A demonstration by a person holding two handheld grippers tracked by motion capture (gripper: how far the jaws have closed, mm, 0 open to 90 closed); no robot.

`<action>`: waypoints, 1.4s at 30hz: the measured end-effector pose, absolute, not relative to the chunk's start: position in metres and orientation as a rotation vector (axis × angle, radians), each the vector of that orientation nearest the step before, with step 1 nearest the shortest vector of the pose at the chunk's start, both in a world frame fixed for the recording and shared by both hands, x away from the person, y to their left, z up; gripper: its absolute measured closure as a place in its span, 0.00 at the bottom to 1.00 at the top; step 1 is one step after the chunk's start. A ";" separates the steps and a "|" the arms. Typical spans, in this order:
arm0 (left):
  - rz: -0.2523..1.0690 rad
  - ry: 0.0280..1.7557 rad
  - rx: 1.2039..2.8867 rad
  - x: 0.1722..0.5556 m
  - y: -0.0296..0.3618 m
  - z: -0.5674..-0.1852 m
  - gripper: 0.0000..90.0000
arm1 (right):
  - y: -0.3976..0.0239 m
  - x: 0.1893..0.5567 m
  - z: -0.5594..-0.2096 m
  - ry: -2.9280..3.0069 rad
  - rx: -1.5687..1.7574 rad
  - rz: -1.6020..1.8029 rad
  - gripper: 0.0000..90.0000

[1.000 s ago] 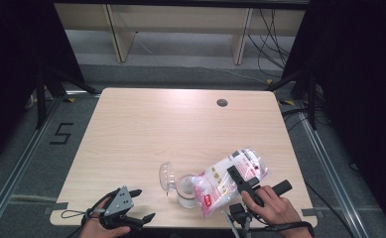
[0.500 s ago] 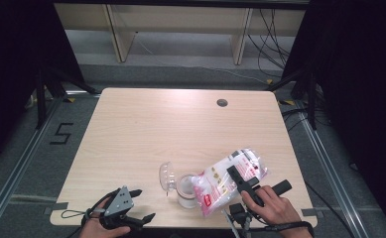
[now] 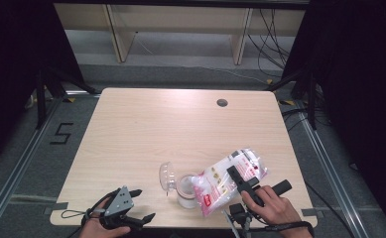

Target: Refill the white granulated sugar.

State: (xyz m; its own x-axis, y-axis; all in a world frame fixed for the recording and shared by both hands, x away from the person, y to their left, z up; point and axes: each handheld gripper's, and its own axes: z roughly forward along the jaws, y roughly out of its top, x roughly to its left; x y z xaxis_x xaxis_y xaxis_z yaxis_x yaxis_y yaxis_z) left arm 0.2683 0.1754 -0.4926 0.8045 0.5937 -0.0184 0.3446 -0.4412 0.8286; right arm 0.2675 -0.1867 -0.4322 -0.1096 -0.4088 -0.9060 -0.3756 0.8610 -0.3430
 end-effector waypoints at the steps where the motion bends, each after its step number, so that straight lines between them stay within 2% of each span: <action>1: 0.347 0.691 2.078 0.269 0.176 -0.492 0.18 | -0.187 0.267 -0.432 1.718 -0.605 -0.031 0.70; 42: 0.350 0.692 2.074 0.268 0.175 -0.492 0.18 | -0.186 0.268 -0.431 1.725 -0.614 -0.032 0.72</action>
